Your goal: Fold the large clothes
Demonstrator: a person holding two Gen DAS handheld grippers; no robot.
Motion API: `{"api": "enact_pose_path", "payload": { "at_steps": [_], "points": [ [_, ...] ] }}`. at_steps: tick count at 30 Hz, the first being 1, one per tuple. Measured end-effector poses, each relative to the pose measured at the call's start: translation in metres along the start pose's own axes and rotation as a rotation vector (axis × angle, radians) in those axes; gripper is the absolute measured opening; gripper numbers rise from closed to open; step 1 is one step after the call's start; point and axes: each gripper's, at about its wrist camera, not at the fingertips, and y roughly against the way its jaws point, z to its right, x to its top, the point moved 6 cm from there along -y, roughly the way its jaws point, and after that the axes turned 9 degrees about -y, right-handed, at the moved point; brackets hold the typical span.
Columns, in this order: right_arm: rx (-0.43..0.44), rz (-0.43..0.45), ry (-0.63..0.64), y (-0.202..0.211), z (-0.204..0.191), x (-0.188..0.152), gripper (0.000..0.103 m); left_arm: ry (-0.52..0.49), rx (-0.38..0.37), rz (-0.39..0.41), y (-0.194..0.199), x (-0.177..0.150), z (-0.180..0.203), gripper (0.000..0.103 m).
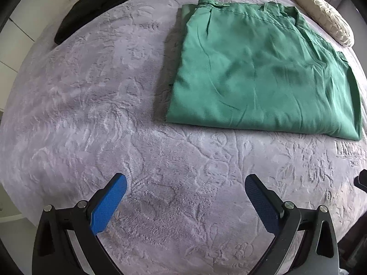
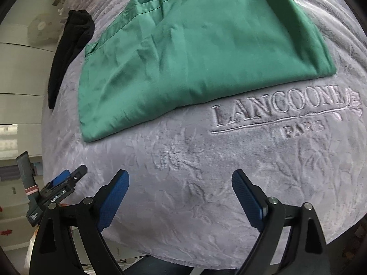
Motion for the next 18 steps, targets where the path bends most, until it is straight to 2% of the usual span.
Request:
{"api": "enact_pose_path", "payload": {
  "at_steps": [6, 12, 18],
  "points": [
    [0.064, -0.039, -0.039, -0.012, -0.007, -0.01, 0.093, -0.009, -0.024, 0.002, -0.004, 0.003, -0.004, 0.103],
    [0.036, -0.11, -0.057, -0.027, -0.009, -0.02, 0.093, -0.003, -0.036, 0.002, -0.014, 0.01, -0.016, 0.103],
    [0.034, -0.142, -0.103, -0.041, -0.005, -0.026, 0.093, -0.002, -0.042, 0.001, -0.025, 0.019, -0.029, 0.103]
  ]
}}
